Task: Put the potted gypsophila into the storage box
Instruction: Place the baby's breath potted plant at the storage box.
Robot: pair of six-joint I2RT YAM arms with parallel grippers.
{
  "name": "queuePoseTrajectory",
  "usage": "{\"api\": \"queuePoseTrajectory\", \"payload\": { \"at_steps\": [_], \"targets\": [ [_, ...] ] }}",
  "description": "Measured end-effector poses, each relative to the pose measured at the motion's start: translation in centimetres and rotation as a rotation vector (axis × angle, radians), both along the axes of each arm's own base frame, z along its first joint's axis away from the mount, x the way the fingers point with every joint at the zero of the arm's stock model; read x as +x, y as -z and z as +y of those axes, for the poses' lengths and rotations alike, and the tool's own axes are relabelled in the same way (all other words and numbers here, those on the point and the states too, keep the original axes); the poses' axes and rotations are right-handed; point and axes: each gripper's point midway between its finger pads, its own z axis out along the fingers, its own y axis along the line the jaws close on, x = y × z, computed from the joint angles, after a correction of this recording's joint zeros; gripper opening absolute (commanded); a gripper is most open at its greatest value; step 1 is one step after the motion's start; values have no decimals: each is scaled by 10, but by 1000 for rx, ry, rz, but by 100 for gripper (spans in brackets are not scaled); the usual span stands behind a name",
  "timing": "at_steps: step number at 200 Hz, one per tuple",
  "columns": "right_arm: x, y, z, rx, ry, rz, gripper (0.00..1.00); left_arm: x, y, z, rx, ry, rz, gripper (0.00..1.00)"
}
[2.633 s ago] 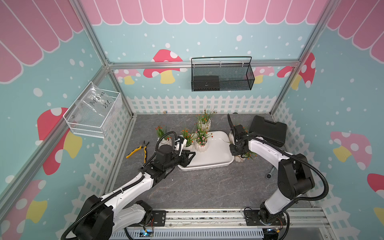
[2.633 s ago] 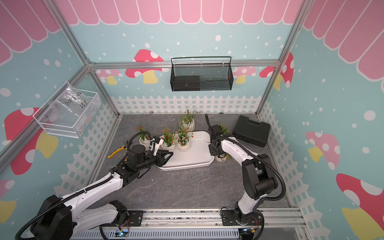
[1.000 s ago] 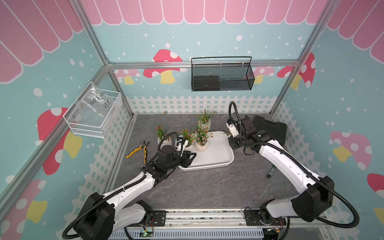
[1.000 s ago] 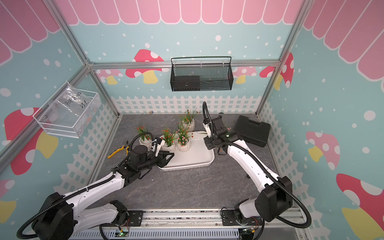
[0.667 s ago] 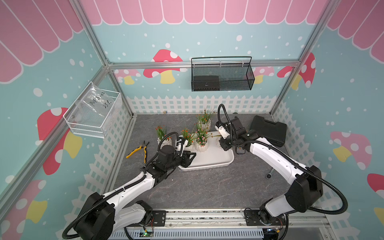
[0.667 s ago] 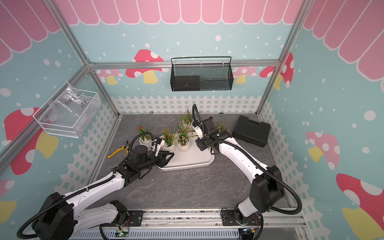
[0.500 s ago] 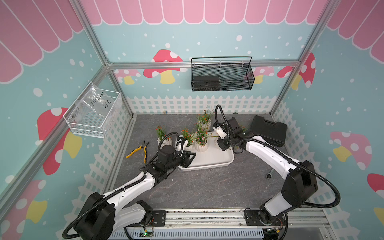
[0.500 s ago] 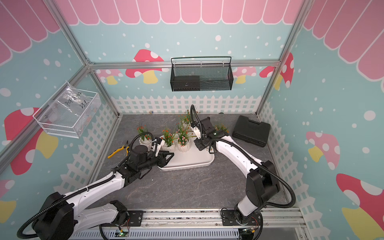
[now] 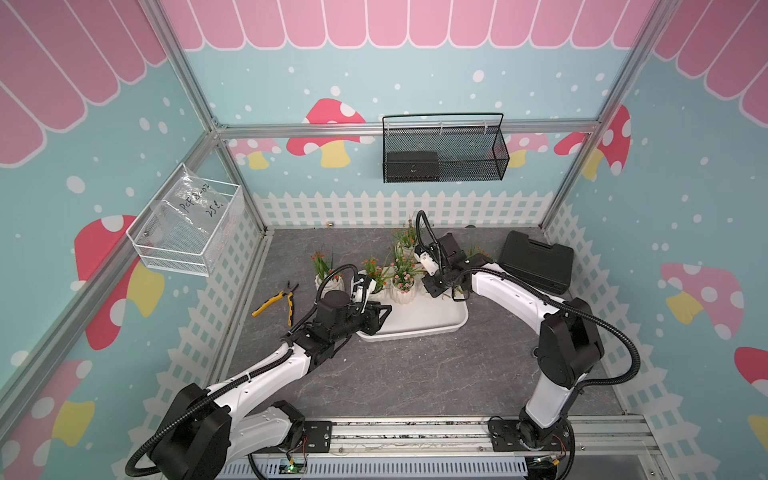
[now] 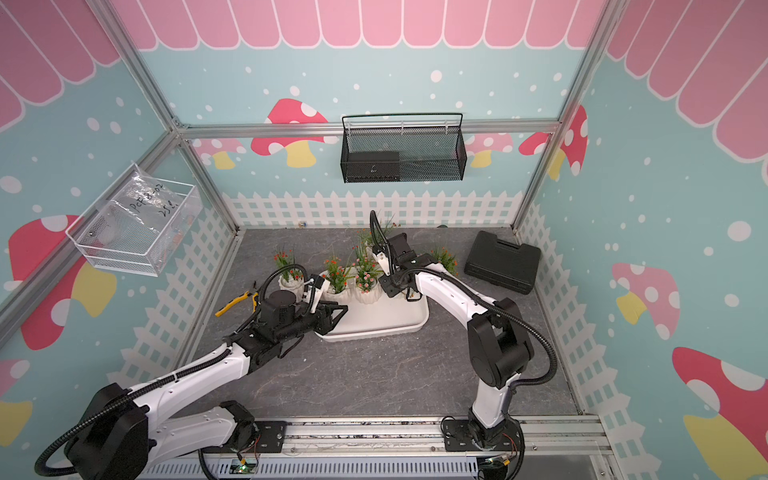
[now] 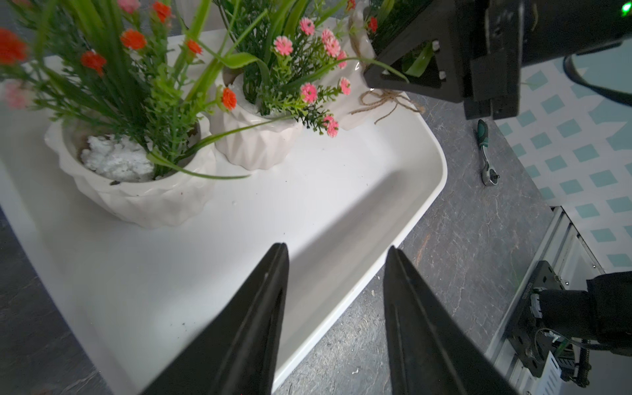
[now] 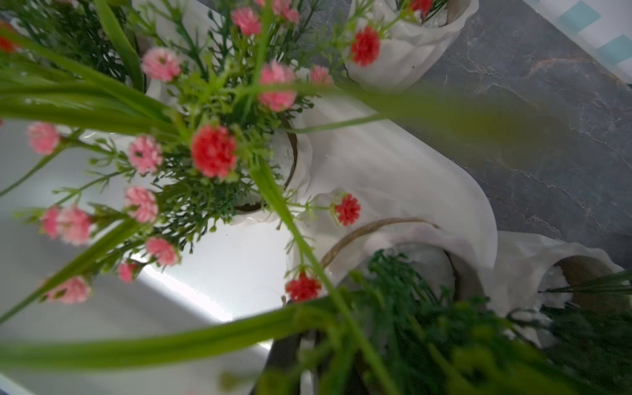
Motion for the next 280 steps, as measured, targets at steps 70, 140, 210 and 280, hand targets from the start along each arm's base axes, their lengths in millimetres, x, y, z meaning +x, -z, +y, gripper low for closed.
{"api": "queuePoseTrajectory", "payload": {
  "at_steps": [70, 140, 210, 280],
  "targets": [
    [15, 23, 4, -38, 47, 28, 0, 1, 8, 0, 14, -5, 17, 47],
    [33, 41, 7, -64, 97, 42, 7, 1, 9, 1, 22, -6, 20, 47],
    [36, 35, 12, -44, 114, 32, 24, 1, 10, 1, 27, -4, 17, 47],
    [20, -10, 12, 68, 126, -11, 30, 2, 12, 3, 37, -16, 23, 47]
  ]
}}
